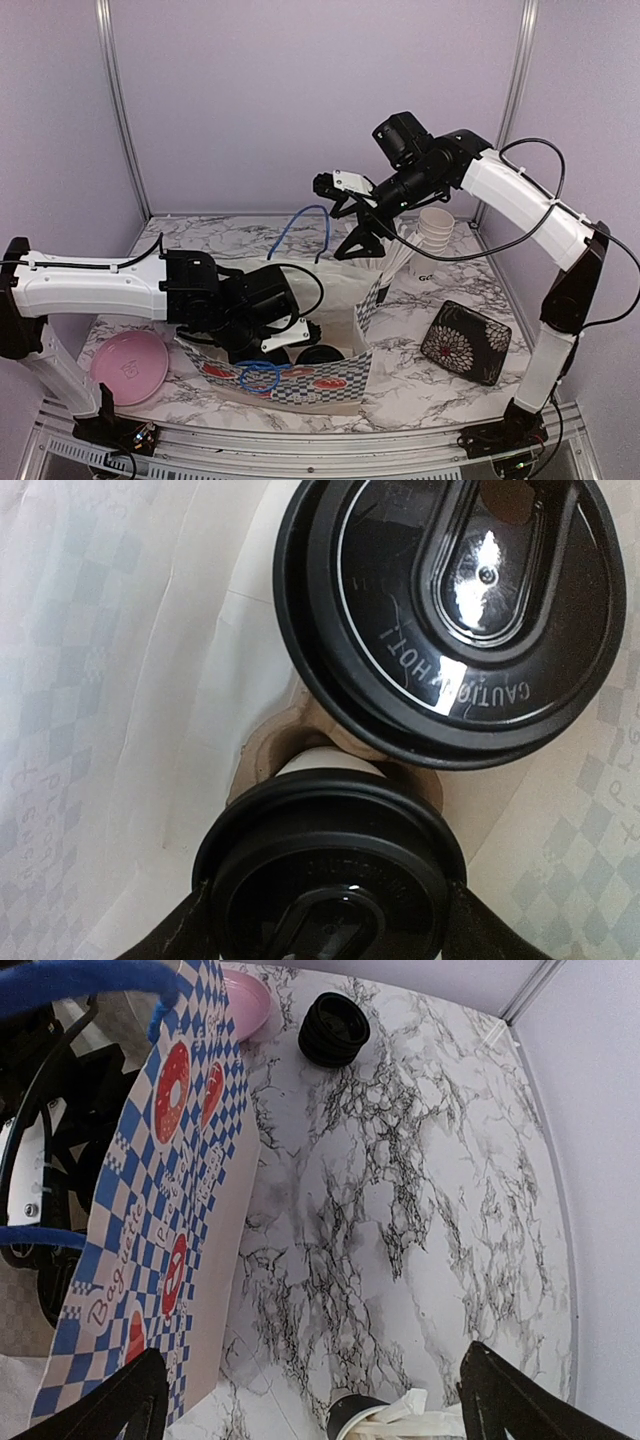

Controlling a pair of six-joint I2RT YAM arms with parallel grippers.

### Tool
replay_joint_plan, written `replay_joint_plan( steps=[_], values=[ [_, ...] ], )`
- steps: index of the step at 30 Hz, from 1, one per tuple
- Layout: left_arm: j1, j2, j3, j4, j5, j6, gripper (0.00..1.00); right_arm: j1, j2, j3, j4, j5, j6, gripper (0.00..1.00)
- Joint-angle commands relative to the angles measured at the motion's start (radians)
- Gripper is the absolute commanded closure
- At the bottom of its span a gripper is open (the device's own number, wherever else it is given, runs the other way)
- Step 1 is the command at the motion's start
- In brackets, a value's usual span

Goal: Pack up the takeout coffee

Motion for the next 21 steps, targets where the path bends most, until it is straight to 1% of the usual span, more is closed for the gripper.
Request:
replay_joint_plan(
  steps=[1, 8, 13, 16, 18, 21],
  values=[
    [0.02, 0.054, -0.057, -0.036, 0.012, -0.013, 0.56, -0.002, -0.031, -0.005, 0.014, -0.018, 0.002, 0.01],
    [0.022, 0.035, -0.046, -0.058, 0.036, -0.026, 0.44, -0.002, -0.04, -0.013, 0.015, -0.017, 0.002, 0.01],
    [0.022, 0.081, -0.068, -0.055, 0.045, -0.032, 0.45, -0.003, -0.036, -0.009, 0.014, -0.021, 0.007, 0.01],
    [0.022, 0.079, -0.053, -0.057, 0.044, -0.036, 0.46, -0.002, -0.041, -0.01, 0.013, -0.019, 0.01, 0.01],
    [0.022, 0.057, -0.04, -0.062, 0.044, -0.04, 0.43, -0.002, -0.05, -0.014, 0.013, -0.017, 0.01, 0.01],
    [0.022, 0.017, -0.032, -0.07, 0.047, -0.045, 0.35, -0.003, -0.065, -0.021, 0.013, -0.009, 0.004, 0.01]
  ],
)
